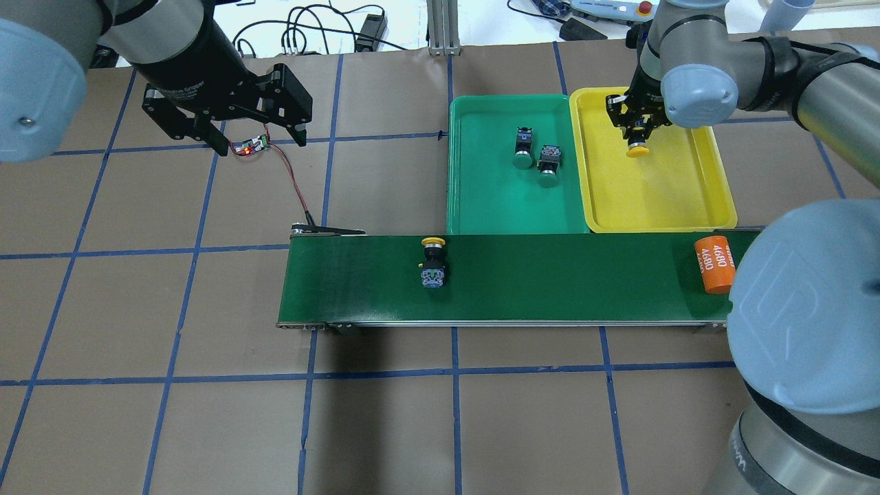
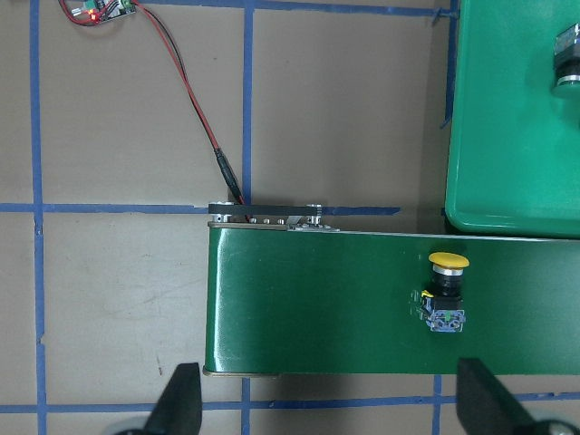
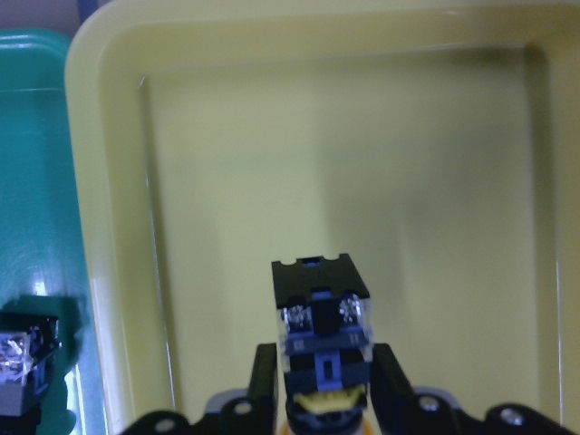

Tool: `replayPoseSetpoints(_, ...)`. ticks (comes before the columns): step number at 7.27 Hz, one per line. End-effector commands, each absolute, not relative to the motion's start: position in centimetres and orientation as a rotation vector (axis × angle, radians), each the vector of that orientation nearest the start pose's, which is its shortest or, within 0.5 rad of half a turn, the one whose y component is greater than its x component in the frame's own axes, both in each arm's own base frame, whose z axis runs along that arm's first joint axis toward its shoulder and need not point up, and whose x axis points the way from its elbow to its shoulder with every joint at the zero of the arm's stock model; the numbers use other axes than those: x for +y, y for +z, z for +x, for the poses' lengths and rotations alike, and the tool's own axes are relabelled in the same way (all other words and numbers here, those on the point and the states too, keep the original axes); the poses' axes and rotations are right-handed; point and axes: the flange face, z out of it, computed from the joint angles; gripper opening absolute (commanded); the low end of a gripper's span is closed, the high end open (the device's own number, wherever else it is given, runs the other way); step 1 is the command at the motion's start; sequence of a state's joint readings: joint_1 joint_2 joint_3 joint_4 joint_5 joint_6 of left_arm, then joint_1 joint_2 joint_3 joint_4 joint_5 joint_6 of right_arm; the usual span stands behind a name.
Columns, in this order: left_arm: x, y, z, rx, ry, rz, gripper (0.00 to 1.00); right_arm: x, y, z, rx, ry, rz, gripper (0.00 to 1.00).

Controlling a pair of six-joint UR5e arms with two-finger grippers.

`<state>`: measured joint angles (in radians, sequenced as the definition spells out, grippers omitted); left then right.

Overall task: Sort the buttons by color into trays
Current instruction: 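Carry the yellow button into the yellow tray and open the right gripper, then move the right gripper back to the conveyor and grasp the next yellow button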

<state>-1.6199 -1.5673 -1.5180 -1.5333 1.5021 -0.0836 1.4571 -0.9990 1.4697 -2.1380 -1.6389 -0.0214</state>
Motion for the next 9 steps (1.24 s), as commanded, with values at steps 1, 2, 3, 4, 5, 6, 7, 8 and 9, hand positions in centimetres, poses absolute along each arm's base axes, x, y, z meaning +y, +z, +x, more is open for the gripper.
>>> replayPoseSetpoints(1, -49.1, 52.1, -16.4, 3.208, -0.146, -0.049, 1.0, -69.8, 25.4, 4.7, 3.21, -0.16, 0.156, 1.0)
replayPoseSetpoints(2, -48.6, 52.4, -16.3, 3.204, -0.134, -0.05, 1.0, -69.5, 26.1, 4.8, 3.208, -0.17, 0.156, 1.0)
replayPoseSetpoints(3, -48.8, 52.2, -16.4, 3.205, -0.129, -0.05, 1.0, -68.4, 27.9, 5.6, 3.198, -0.133, 0.159, 1.0)
replayPoseSetpoints(4, -48.7, 52.3, -16.4, 3.207, -0.131, -0.05, 1.0, -66.4, 31.2, 7.4, 3.173, -0.07, 0.215, 1.0)
replayPoseSetpoints(5, -48.8, 52.2, -16.4, 3.21, -0.128, -0.05, 1.0, -64.1, 33.0, 10.0, 3.149, -0.001, 0.225, 1.0)
replayPoseSetpoints(6, -48.8, 52.2, -16.4, 3.21, -0.131, -0.05, 1.0, -61.9, 33.4, 12.8, 3.143, 0.028, 0.239, 1.0)
replayPoseSetpoints(7, -48.8, 52.2, -16.4, 3.21, -0.131, -0.05, 1.0, -60.1, 33.7, 14.6, 3.143, 0.035, 0.249, 1.0)
replayPoseSetpoints(8, -48.8, 52.2, -16.4, 3.21, -0.133, -0.05, 1.0, -59.4, 34.7, 14.9, 3.141, 0.015, 0.261, 1.0)
replayPoseSetpoints(9, -48.8, 52.2, -16.4, 3.211, -0.131, -0.05, 1.0, -58.3, 35.4, 15.9, 3.12, 0.053, 0.252, 1.0)
